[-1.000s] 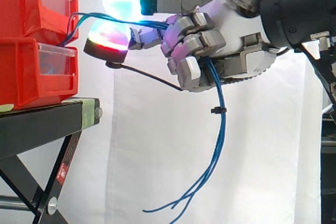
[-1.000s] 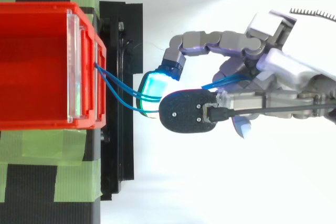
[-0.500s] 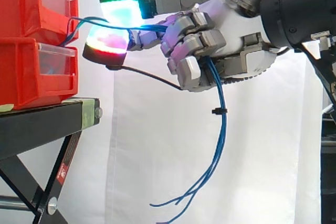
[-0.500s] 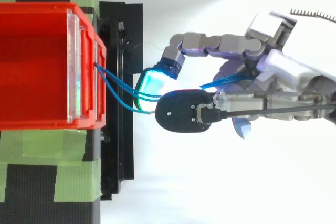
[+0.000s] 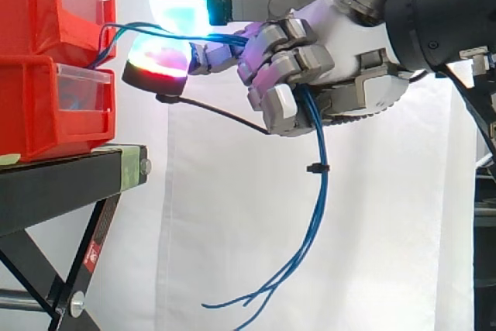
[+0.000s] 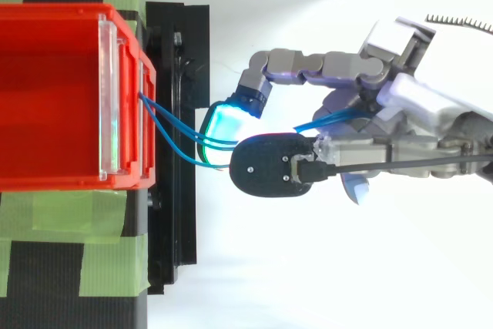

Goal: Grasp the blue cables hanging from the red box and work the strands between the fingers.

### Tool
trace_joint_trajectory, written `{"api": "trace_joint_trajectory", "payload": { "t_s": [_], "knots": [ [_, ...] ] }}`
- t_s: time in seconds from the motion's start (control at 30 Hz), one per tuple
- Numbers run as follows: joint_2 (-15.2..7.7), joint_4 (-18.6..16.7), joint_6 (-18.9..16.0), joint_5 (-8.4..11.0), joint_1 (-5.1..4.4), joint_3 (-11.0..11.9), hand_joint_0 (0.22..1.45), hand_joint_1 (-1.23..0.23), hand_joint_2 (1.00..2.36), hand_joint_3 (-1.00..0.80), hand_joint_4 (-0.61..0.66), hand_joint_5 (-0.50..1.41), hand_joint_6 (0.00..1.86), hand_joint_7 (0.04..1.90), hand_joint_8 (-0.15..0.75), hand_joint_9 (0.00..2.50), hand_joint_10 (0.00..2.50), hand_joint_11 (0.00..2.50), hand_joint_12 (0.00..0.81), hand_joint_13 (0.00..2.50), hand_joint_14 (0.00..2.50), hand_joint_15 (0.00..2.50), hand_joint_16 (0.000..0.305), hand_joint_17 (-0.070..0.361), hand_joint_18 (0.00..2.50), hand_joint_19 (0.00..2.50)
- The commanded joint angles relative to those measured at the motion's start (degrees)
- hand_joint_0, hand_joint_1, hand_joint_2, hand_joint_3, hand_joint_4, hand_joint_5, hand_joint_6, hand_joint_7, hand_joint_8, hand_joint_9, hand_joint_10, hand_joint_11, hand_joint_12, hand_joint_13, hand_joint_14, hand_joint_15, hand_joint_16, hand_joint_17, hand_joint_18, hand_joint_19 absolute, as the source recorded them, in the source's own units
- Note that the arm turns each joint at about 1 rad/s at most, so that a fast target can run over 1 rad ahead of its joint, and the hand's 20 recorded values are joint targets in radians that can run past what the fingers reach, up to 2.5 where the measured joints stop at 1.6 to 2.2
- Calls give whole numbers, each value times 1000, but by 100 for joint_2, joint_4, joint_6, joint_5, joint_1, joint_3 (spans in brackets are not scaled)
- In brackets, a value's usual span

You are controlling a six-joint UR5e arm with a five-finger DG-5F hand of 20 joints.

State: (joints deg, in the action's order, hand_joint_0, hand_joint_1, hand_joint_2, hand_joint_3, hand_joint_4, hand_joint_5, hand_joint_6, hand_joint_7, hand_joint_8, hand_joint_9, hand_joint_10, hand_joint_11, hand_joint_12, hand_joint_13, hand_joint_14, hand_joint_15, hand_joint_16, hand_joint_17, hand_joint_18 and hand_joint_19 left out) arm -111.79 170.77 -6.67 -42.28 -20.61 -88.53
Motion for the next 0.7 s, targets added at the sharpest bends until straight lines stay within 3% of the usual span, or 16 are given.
{"api": "trace_joint_trajectory", "payload": {
  "t_s": [0.0, 0.3, 0.4, 0.67],
  "knots": [
    [-1, 0, 8, 0, 4, 3, 805, -652, 1013, -678, 104, 464, 40, 1432, 445, 1770, 2500, 2500, 688, 2057, 2500, 1811, 238, 178, 2500, 718],
    [-1, 44, 149, 88, -5, 3, 832, -638, 1010, -766, 79, 513, 40, 1452, 445, 1770, 2500, 2500, 688, 2057, 2500, 1811, 238, 178, 2500, 718],
    [-1, 35, 219, 88, -5, 3, 845, -642, 1013, -734, 95, 537, 0, 1460, 445, 1770, 2500, 2500, 688, 2057, 2500, 1811, 238, 178, 2500, 718],
    [-1, 27, 263, 97, -5, 3, 820, -678, 1021, -510, 141, 591, 17, 1233, 445, 1770, 2500, 2500, 688, 2057, 2500, 1811, 238, 178, 2500, 718]
  ]
}}
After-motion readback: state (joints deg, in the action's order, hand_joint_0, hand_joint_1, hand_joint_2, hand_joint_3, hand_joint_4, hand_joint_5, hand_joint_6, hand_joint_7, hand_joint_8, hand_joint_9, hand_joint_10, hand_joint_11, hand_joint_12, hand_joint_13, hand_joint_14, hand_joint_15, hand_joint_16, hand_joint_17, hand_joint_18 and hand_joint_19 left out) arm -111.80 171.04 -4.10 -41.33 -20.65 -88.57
